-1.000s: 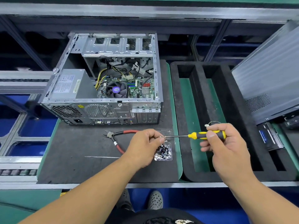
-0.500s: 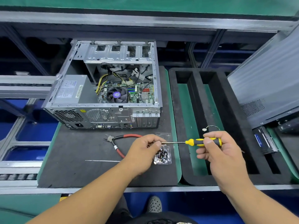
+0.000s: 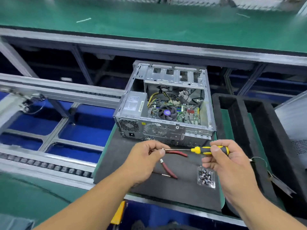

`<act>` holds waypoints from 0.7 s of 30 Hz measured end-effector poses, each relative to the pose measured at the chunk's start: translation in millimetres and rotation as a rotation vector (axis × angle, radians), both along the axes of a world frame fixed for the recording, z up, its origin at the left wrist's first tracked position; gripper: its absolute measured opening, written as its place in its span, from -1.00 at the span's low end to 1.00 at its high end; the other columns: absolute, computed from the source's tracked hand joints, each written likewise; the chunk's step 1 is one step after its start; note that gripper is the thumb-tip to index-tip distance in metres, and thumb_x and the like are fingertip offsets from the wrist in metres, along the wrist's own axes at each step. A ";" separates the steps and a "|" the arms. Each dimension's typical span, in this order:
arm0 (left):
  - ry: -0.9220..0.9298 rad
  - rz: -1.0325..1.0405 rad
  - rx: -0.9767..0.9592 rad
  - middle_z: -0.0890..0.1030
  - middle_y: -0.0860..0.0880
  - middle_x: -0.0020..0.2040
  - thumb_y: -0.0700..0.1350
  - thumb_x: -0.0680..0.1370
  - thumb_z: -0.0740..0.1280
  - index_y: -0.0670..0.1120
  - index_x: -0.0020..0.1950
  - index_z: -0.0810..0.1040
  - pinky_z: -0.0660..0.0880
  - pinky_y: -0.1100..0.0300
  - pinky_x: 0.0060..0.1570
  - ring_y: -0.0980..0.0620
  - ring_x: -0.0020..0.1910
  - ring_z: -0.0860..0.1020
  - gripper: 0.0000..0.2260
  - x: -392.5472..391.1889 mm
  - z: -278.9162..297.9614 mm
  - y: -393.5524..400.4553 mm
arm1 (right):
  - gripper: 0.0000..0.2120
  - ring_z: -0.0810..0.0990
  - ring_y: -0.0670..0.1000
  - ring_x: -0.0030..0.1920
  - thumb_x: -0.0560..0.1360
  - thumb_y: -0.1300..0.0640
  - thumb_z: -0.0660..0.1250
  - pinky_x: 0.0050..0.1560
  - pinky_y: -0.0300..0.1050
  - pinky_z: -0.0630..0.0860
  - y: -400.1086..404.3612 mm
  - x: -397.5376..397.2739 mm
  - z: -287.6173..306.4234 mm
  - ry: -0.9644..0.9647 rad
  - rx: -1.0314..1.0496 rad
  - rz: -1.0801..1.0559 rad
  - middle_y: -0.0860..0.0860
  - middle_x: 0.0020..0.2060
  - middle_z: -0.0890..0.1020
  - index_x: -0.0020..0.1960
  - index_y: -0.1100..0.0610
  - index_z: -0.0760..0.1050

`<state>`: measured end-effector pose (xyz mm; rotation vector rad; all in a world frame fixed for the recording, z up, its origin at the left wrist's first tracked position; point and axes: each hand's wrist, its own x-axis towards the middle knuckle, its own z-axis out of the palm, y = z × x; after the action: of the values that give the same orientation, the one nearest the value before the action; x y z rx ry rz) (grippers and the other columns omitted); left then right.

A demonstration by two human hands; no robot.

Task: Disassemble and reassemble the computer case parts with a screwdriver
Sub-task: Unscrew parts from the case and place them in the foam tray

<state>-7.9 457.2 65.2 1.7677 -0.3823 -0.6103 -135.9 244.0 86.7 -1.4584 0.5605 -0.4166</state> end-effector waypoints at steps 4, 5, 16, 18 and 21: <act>-0.037 0.031 0.008 0.50 0.07 -0.33 -0.19 0.61 0.38 0.06 0.00 0.73 0.31 0.39 -0.36 0.18 -0.40 0.36 -0.82 9.9 7.7 33.9 | -0.78 0.67 0.14 -0.26 0.67 0.22 0.29 -0.26 -0.11 0.64 31.1 17.6 10.3 -0.007 -0.007 0.056 0.25 -0.12 0.70 -0.03 -0.04 0.61; -0.050 0.035 0.008 0.49 0.11 -0.35 -0.19 0.61 0.38 0.07 -0.01 0.72 0.31 0.40 -0.37 0.20 -0.42 0.35 -0.82 12.3 8.7 41.0 | -0.77 0.67 0.14 -0.27 0.67 0.22 0.29 -0.26 -0.10 0.64 37.6 20.9 11.6 -0.006 -0.011 0.060 0.25 -0.12 0.69 -0.04 -0.04 0.61; -0.086 -0.196 0.119 0.41 0.18 -0.40 -0.09 0.65 0.29 0.20 -0.08 0.65 0.33 0.32 -0.38 0.17 -0.41 0.33 -0.76 37.2 6.9 90.7 | -0.78 0.68 0.18 -0.27 0.67 0.22 0.30 -0.19 0.08 0.62 86.2 32.6 18.5 0.018 -0.104 0.021 0.31 -0.11 0.66 -0.04 -0.04 0.61; -0.075 -0.215 0.124 0.42 0.18 -0.39 -0.09 0.66 0.29 0.20 -0.07 0.67 0.33 0.30 -0.40 0.15 -0.42 0.33 -0.76 42.3 7.3 96.5 | -0.77 0.68 0.16 -0.27 0.67 0.22 0.30 -0.22 0.02 0.64 92.0 32.4 16.4 0.016 -0.107 0.009 0.29 -0.13 0.65 -0.04 -0.05 0.61; -0.097 -0.240 0.144 0.53 0.00 -0.28 -0.07 0.66 0.29 0.20 -0.03 0.67 0.39 0.18 -0.24 0.08 -0.30 0.40 -0.78 47.5 9.4 101.3 | -0.77 0.69 0.14 -0.26 0.67 0.21 0.30 -0.25 -0.08 0.64 98.9 33.0 14.0 0.018 -0.101 -0.005 0.24 -0.14 0.67 -0.04 -0.07 0.61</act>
<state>39.6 558.6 74.6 1.9093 -0.6370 -0.7386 -102.9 342.9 100.7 -1.5594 0.5645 -0.4419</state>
